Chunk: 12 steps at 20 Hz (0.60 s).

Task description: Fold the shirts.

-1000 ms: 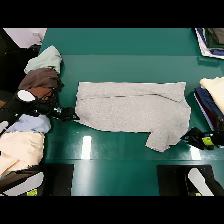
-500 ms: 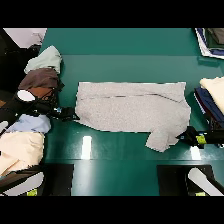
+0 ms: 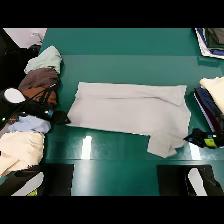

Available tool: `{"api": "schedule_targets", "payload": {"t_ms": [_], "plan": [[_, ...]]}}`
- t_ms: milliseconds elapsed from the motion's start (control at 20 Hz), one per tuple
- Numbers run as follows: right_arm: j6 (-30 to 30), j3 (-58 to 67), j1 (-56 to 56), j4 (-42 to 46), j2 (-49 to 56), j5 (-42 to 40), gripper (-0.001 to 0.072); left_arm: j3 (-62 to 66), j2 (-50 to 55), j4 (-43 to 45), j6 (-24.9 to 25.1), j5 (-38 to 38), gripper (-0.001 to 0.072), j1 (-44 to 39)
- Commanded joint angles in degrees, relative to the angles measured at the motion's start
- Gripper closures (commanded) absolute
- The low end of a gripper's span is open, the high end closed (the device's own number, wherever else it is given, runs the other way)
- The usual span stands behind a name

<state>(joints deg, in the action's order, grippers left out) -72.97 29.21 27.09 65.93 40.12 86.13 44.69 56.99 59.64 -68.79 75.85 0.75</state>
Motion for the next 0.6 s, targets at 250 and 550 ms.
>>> {"api": "schedule_targets", "payload": {"t_ms": [250, 550], "plan": [[-6.6, 12.6, -9.2, 7.1, -14.3, 6.8, 0.0702, -3.5, -9.0, 2.2, -6.4, 6.3, 0.0683, 0.0], [-6.5, 21.6, -19.8, 7.4, 6.1, -4.0, 0.0702, -3.5, -8.5, 1.3, -8.6, -10.8, 0.0683, 0.0]]}}
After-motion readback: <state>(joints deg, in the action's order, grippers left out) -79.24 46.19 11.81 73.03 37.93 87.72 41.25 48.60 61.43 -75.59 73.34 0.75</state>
